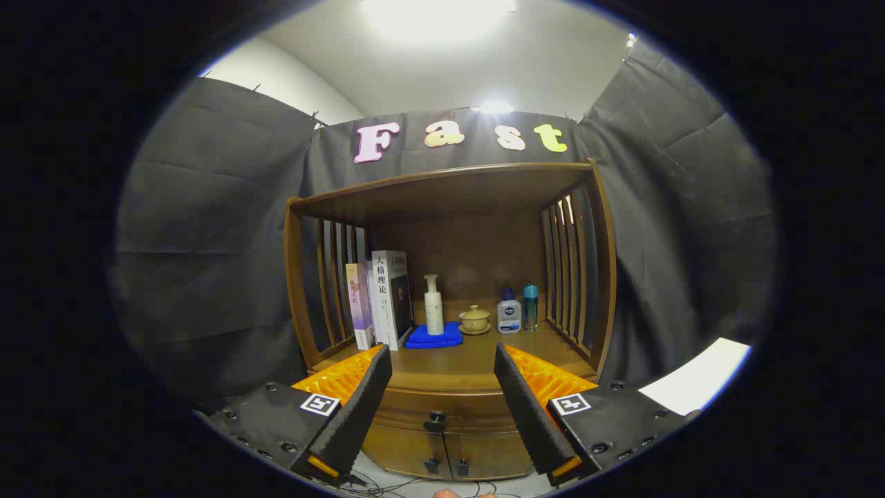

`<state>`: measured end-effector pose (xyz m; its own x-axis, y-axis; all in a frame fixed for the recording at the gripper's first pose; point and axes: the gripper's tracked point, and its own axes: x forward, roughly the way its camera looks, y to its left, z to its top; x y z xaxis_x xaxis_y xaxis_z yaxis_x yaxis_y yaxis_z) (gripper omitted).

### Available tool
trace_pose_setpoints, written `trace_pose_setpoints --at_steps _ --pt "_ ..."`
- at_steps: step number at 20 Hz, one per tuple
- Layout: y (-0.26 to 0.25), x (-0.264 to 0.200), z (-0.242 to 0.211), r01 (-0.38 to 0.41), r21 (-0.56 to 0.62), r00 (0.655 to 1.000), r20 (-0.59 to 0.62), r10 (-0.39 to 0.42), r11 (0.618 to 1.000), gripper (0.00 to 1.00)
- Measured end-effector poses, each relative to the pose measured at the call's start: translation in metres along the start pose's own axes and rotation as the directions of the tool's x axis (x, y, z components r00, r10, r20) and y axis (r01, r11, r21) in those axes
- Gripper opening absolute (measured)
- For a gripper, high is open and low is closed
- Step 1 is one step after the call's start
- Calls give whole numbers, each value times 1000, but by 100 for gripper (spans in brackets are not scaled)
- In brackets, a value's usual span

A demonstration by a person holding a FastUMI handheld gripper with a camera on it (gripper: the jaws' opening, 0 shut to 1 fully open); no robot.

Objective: Pull open the drawer, take out the items inside it, and place them on the countertop above the cabinet.

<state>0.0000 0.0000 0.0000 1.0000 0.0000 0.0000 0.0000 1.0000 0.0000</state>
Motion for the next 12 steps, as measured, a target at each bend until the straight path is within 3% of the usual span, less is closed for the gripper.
trace_pose_setpoints --at_steps 12 --pt "-2 9 -12 5 -28 1000 -26 -6 1000 95"
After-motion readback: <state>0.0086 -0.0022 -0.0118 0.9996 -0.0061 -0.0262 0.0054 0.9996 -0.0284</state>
